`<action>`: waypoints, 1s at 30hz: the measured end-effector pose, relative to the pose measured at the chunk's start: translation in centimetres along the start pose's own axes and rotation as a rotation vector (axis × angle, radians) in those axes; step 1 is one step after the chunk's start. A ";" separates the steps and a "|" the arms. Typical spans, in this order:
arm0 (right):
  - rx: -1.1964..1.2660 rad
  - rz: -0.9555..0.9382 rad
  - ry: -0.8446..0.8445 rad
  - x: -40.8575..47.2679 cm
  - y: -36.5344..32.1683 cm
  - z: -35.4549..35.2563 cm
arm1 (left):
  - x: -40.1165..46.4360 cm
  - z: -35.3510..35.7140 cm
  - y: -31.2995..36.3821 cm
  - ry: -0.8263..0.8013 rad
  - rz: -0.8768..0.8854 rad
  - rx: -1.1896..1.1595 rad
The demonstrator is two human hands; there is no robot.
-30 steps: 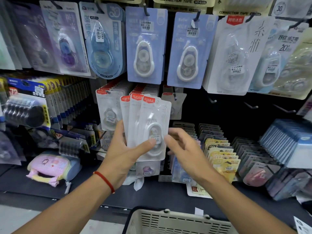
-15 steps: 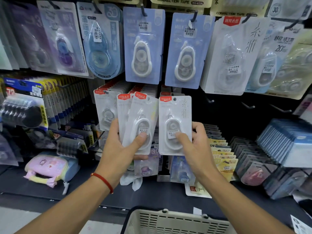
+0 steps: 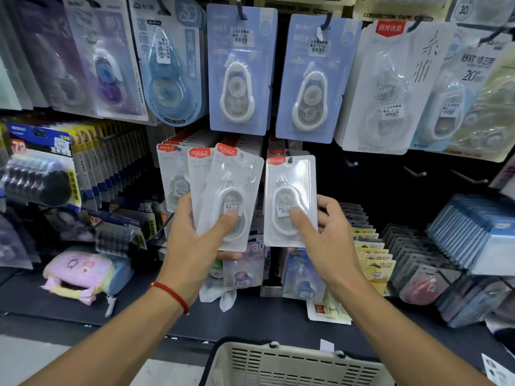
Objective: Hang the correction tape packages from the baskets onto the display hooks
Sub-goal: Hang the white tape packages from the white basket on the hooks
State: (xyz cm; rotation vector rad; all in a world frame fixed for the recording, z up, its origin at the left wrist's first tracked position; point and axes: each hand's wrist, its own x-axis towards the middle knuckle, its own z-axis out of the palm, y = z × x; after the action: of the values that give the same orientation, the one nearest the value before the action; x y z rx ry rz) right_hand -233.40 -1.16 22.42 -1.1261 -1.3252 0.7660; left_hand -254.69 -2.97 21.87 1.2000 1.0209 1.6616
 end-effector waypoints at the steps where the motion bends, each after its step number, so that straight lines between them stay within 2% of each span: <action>1: -0.024 0.010 0.003 0.1 0.2 0.0 | 0.0 0.0 0.0 0.006 0.007 -0.004; 6: -0.355 0.158 -0.068 0.5 1.3 -0.3 | -0.1 0.0 0.2 -0.021 -0.026 -0.035; 8: -0.410 0.125 -0.093 0.3 1.4 -0.2 | -0.2 0.2 0.2 -0.056 -0.066 -0.058; 11: -0.303 -0.005 -0.202 -0.6 0.6 0.5 | -0.5 0.5 0.1 -0.108 -0.109 -0.093; 13: -0.202 -0.028 -0.314 -1.1 0.3 1.2 | -0.7 0.7 0.0 -0.163 -0.131 -0.106; 15: -0.156 -0.026 -0.339 -1.5 0.3 1.7 | -0.8 0.8 -0.1 -0.227 -0.151 -0.122; 19: -0.071 -0.040 -0.254 -1.6 0.3 1.9 | -0.7 0.7 -0.2 -0.268 -0.196 -0.162; 25: 0.005 -0.030 0.010 -0.6 0.0 0.6 | -0.1 0.3 -0.9 -0.162 -0.164 -0.122; 30: 0.011 -0.015 0.007 -0.1 0.0 -0.1 | 0.0 0.3 -0.9 -0.141 -0.093 -0.066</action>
State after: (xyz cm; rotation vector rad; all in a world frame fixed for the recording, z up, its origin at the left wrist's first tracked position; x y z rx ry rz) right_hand -233.37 -1.27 22.41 -1.1078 -1.3206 0.7575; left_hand -254.26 -2.67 21.09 1.1899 0.9140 1.5053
